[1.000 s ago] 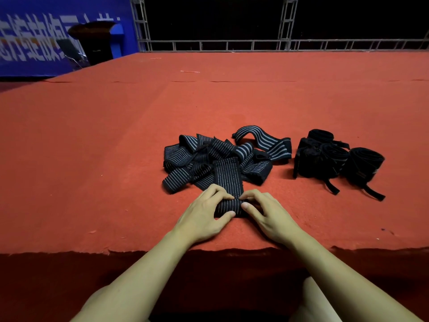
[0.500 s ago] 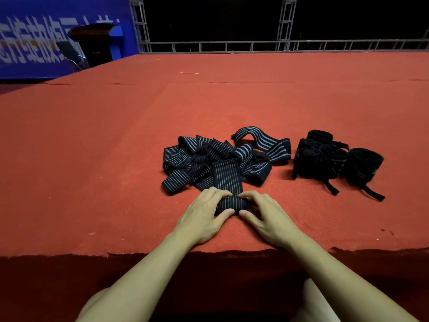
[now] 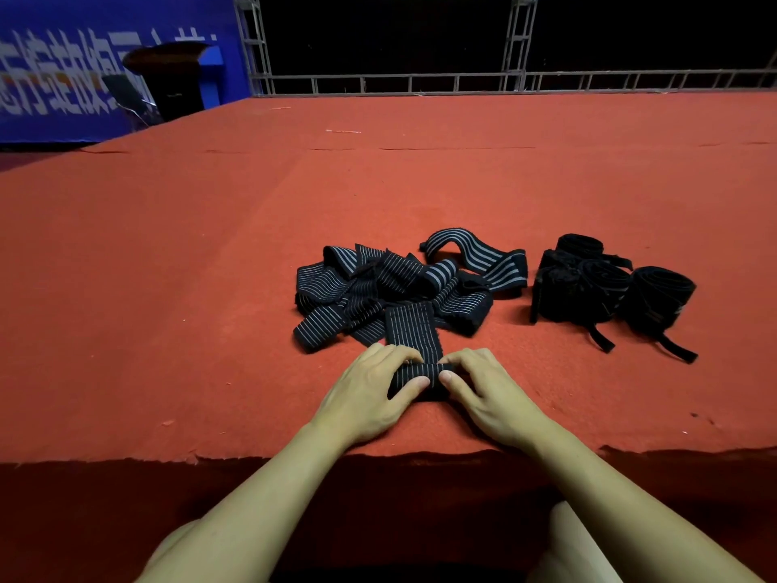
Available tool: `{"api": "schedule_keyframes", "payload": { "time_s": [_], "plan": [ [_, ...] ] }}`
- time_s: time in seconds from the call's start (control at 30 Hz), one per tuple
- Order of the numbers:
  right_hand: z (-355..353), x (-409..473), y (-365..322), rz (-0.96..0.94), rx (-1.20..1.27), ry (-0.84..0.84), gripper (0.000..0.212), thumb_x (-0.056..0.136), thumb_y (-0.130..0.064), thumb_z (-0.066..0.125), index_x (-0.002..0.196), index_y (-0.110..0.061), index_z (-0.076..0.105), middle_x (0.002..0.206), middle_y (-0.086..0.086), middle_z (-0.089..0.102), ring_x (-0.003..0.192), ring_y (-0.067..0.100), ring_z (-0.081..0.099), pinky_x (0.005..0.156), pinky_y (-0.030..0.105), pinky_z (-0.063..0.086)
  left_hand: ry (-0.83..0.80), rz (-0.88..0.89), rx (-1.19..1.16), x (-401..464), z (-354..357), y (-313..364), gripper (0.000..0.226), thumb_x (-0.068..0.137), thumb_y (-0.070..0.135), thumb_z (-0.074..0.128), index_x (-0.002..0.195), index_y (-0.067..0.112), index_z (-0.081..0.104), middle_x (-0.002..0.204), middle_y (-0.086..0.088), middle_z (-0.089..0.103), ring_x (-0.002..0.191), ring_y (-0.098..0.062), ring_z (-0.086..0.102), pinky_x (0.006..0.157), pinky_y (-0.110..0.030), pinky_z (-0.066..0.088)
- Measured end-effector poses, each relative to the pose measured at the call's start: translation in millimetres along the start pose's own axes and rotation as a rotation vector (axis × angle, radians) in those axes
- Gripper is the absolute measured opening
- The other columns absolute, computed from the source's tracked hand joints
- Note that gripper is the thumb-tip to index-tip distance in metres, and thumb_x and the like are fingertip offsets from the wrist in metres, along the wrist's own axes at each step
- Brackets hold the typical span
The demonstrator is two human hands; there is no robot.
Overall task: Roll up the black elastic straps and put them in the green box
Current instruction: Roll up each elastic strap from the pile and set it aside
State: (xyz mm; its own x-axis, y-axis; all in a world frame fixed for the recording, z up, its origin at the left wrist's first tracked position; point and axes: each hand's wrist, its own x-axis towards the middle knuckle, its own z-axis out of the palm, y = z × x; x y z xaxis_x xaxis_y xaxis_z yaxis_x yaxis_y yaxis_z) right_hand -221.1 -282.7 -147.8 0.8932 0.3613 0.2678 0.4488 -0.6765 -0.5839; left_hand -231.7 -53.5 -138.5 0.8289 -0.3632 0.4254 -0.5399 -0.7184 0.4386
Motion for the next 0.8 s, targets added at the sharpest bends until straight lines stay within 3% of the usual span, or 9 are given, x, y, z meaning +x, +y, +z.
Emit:
{"api": "schedule_keyframes", "payload": {
  "time_s": [0.17, 0.3, 0.43, 0.57, 0.7, 0.8],
  "plan": [
    [0.1, 2.0, -0.1, -0.007, -0.002, -0.018, 0.050, 0.098, -0.063, 0.032, 0.127, -0.031, 0.057, 0.117, -0.020, 0.060, 0.115, 0.006, 0.049, 0.106, 0.039, 0.042, -0.010, 0.065, -0.014, 0.7, 1.6, -3.2, 0.036, 0.094, 0.043, 0.065, 0.125, 0.027, 0.058, 0.120, 0.014, 0.053, 0.115, -0.008, 0.051, 0.104, -0.028, 0.042],
    [-0.7, -0.2, 0.0, -0.027, 0.060, 0.017, 0.043, 0.098, -0.058, 0.045, 0.137, -0.041, 0.044, 0.130, -0.018, 0.055, 0.125, 0.003, 0.047, 0.110, 0.032, 0.041, 0.027, 0.005, 0.025, 1.4, 4.3, -4.9, 0.036, 0.098, 0.050, 0.056, 0.126, 0.029, 0.061, 0.119, 0.016, 0.054, 0.111, -0.008, 0.050, 0.102, -0.034, 0.045],
    [-1.5, -0.8, -2.1, -0.102, -0.036, 0.023, 0.035, 0.099, -0.048, 0.053, 0.133, -0.039, 0.048, 0.129, -0.022, 0.049, 0.117, 0.005, 0.046, 0.106, 0.032, 0.042, 0.018, -0.042, 0.088, 3.1, 5.2, -4.9, 0.047, 0.099, 0.056, 0.044, 0.135, 0.029, 0.057, 0.127, 0.014, 0.042, 0.120, -0.008, 0.042, 0.109, -0.034, 0.041],
    [-0.5, 0.3, 0.1, -0.091, -0.078, 0.008, 0.048, 0.099, -0.053, 0.048, 0.144, -0.040, 0.046, 0.140, -0.021, 0.044, 0.124, 0.006, 0.042, 0.112, 0.034, 0.038, -0.011, -0.043, 0.111, 2.1, 4.3, -4.4, 0.054, 0.097, 0.051, 0.055, 0.147, 0.035, 0.044, 0.133, 0.011, 0.035, 0.124, -0.009, 0.038, 0.110, -0.031, 0.039],
    [1.9, 3.3, 1.6, -0.069, -0.140, -0.032, 0.064, 0.097, -0.063, 0.039, 0.156, -0.040, 0.033, 0.153, -0.019, 0.035, 0.135, 0.009, 0.037, 0.116, 0.037, 0.034, -0.013, -0.044, 0.096, 4.1, 5.7, -6.3, 0.046, 0.095, 0.044, 0.062, 0.139, 0.038, 0.048, 0.128, 0.015, 0.041, 0.119, -0.008, 0.041, 0.108, -0.033, 0.041],
    [2.2, 3.4, 0.3, -0.073, -0.190, -0.045, 0.067, 0.100, -0.061, 0.042, 0.161, -0.040, 0.021, 0.156, -0.026, 0.029, 0.139, 0.005, 0.032, 0.113, 0.032, 0.030, -0.011, -0.091, 0.055, 7.7, 8.4, -10.7, 0.045, 0.096, 0.044, 0.063, 0.139, 0.040, 0.050, 0.124, 0.018, 0.047, 0.116, -0.007, 0.043, 0.108, -0.034, 0.040]
  ]
}}
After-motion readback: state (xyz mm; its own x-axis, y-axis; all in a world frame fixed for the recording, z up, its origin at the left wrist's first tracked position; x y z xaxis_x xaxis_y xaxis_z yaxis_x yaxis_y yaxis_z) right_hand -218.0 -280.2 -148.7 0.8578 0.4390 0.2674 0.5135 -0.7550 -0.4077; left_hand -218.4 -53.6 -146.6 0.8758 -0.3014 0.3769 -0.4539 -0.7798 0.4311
